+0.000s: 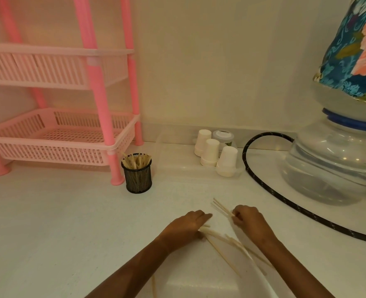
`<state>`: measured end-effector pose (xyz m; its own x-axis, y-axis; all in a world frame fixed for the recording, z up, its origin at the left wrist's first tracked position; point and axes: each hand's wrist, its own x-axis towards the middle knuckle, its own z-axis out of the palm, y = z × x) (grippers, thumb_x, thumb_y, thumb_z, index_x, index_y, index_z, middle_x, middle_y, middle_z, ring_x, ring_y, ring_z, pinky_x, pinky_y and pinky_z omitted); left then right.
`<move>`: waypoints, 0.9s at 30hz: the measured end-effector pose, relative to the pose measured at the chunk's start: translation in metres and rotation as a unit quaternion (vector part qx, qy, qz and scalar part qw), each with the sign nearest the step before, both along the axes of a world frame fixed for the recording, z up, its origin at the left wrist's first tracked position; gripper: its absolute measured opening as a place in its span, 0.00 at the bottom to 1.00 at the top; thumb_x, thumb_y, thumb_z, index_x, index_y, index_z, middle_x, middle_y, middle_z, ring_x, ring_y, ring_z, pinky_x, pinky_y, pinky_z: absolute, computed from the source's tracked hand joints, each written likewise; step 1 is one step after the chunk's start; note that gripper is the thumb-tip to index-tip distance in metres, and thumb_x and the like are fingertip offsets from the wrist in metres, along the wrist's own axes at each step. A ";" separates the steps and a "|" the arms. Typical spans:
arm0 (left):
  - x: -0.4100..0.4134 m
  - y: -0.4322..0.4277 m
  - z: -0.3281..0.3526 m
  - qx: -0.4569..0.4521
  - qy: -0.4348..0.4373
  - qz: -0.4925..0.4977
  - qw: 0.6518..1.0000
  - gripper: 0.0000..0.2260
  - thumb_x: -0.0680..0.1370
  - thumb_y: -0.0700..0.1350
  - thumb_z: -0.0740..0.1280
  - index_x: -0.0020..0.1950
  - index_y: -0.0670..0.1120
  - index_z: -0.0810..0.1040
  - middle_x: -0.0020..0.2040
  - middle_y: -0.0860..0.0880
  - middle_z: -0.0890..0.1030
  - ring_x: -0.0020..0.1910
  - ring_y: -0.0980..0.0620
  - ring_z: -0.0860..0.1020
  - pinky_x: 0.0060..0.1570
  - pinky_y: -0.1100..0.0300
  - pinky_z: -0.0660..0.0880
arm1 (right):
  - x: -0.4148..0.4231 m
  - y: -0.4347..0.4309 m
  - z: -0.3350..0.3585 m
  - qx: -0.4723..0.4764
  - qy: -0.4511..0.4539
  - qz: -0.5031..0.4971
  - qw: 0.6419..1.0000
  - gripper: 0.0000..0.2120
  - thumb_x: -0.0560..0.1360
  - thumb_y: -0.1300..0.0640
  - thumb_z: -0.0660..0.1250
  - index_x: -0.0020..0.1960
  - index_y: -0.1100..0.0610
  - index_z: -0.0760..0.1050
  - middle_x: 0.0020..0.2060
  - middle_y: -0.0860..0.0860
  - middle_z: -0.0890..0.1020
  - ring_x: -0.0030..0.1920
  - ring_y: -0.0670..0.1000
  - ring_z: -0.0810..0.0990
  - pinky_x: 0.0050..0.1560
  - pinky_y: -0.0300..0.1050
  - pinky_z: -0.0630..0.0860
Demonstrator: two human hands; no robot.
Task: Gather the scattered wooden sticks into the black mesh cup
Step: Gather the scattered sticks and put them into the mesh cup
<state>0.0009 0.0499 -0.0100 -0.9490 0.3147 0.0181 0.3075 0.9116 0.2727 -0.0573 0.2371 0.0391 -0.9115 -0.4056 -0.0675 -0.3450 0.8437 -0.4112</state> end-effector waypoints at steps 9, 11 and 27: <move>-0.010 0.025 0.016 -0.090 0.042 -0.074 0.992 0.11 0.79 0.37 0.58 0.57 0.36 0.75 0.55 0.38 0.74 0.55 0.40 0.73 0.50 0.46 0.74 | -0.007 0.008 0.006 -0.126 0.000 -0.034 0.991 0.06 0.75 0.63 0.64 0.49 0.64 0.77 0.43 0.59 0.83 0.43 0.56 0.82 0.50 0.50 0.78; -0.012 0.026 0.019 -0.107 0.045 -0.085 0.990 0.10 0.78 0.36 0.58 0.54 0.35 0.76 0.53 0.37 0.75 0.53 0.40 0.74 0.49 0.45 0.75 | -0.008 0.008 0.004 -0.140 -0.003 -0.038 0.989 0.05 0.75 0.63 0.64 0.49 0.64 0.77 0.42 0.59 0.83 0.43 0.55 0.82 0.49 0.48 0.78; -0.012 -0.003 0.030 -0.148 0.000 -0.104 0.983 0.09 0.80 0.36 0.54 0.53 0.36 0.72 0.53 0.36 0.75 0.50 0.40 0.74 0.49 0.47 0.72 | -0.013 0.005 0.001 -0.228 -0.007 -0.023 0.973 0.08 0.75 0.68 0.60 0.45 0.64 0.78 0.35 0.53 0.81 0.36 0.49 0.81 0.35 0.27 0.73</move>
<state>-0.0109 0.0469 0.0199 -0.8631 0.4942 -0.1038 0.4964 0.8681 0.0047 -0.0703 0.2425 0.0398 -0.9299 -0.3547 0.0970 -0.3022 0.5870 -0.7511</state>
